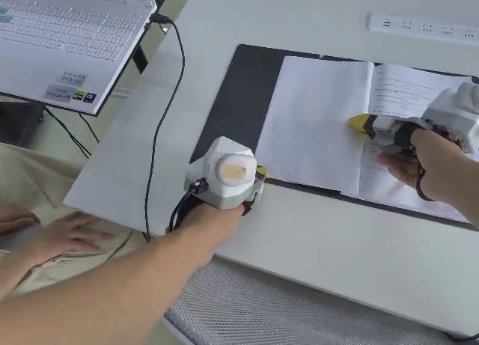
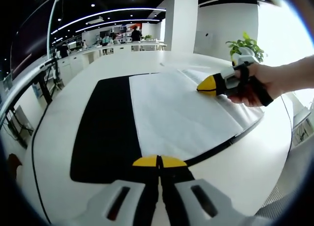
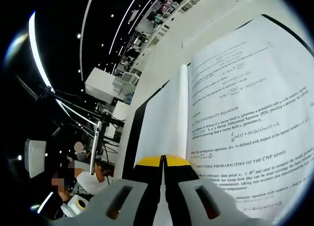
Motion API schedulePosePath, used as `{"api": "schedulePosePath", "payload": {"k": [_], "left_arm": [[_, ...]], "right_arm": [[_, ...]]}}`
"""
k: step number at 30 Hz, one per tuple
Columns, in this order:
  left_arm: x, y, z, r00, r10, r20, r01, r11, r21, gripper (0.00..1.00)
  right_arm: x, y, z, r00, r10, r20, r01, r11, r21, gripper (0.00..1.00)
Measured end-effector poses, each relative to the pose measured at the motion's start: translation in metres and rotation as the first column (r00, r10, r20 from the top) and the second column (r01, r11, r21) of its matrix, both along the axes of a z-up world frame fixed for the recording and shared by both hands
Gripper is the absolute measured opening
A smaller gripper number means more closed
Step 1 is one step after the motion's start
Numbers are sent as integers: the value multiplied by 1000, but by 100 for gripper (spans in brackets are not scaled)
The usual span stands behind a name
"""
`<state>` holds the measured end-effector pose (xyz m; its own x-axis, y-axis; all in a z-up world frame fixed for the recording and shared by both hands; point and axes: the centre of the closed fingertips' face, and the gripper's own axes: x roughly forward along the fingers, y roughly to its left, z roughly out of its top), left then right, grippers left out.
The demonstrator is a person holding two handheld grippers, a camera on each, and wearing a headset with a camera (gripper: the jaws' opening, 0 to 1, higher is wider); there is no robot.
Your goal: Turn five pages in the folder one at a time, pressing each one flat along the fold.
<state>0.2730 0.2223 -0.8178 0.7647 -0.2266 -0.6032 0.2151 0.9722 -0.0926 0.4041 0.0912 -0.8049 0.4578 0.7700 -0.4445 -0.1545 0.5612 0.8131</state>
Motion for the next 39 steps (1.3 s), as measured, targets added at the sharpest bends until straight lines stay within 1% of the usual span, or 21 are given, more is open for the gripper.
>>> {"api": "schedulePosePath", "payload": {"k": [2, 3, 5, 9, 10, 13, 15, 17, 18, 19, 20, 24, 25, 27, 28, 30, 33, 35, 37, 38, 39], "left_arm": [[0, 0, 0, 1000, 4, 0, -4, 1000, -7, 0], [0, 1, 0, 1000, 8, -2, -8, 1000, -15, 0], [1, 1, -1, 1000, 4, -7, -4, 1000, -19, 0], [0, 1, -1, 1000, 4, -6, -4, 1000, -28, 0], [0, 1, -1, 1000, 7, -5, -7, 999, -31, 0], [0, 1, -1, 1000, 7, -6, -7, 1000, -28, 0], [0, 0, -1, 1000, 4, -6, -4, 1000, -24, 0], [-1, 0, 0, 1000, 9, -8, -9, 1000, -30, 0], [0, 0, -1, 1000, 9, -8, -9, 999, -31, 0], [0, 1, -1, 1000, 10, -8, -10, 999, -33, 0], [0, 0, 0, 1000, 8, -10, -8, 999, -33, 0], [0, 0, -1, 1000, -4, -17, 3, 999, -32, 0], [0, 0, -1, 1000, -5, -18, 5, 999, -33, 0], [1, 1, -2, 1000, -2, -19, 1, 999, -38, 0], [1, 0, -1, 1000, -4, -18, 3, 999, -37, 0], [0, 0, -1, 1000, -2, -22, 1, 999, -42, 0], [2, 1, -3, 1000, -3, -23, 2, 999, -39, 0], [3, 1, -4, 1000, -4, -22, 4, 999, -38, 0], [3, 1, -4, 1000, -5, -23, 5, 999, -36, 0], [3, 1, -5, 1000, -5, -23, 5, 999, -36, 0], [4, 1, -6, 1000, -5, -24, 4, 999, -38, 0]], "right_arm": [[4, 0, 2, 1000, -19, -13, 19, 1000, 20, 0], [9, -1, 3, 999, -41, -21, 42, 998, 36, 0], [14, 0, 4, 996, -62, -62, 66, 995, 76, 0], [26, 0, 6, 992, -96, -76, 104, 988, 113, 0], [32, -2, 7, 991, -116, -61, 122, 987, 105, 0], [44, -4, 4, 988, -133, -81, 141, 985, 99, 0], [50, -3, 5, 989, -126, -80, 133, 987, 88, 0], [56, -3, 6, 988, -130, -81, 137, 987, 84, 0], [62, -4, 5, 985, -145, -96, 154, 984, 91, 0], [67, -5, 4, 976, -177, -125, 191, 976, 108, 0], [74, -6, 4, 965, -205, -163, 228, 963, 140, 0], [88, -10, 1, 941, -260, -218, 301, 936, 184, 0], [95, -12, 1, 933, -280, -225, 325, 925, 195, 0], [104, -14, 0, 915, -308, -259, 368, 902, 226, 0], [108, -16, -1, 911, -317, -265, 378, 898, 225, 0], [118, -18, -2, 908, -331, -256, 390, 892, 228, 0], [124, -16, -2, 903, -341, -261, 401, 887, 228, 0], [129, -15, -2, 898, -353, -263, 414, 881, 230, 0], [136, -15, -2, 897, -362, -253, 418, 879, 228, 0], [138, -15, -2, 895, -368, -252, 424, 877, 227, 0], [141, -17, -3, 889, -386, -247, 440, 870, 223, 0]]}}
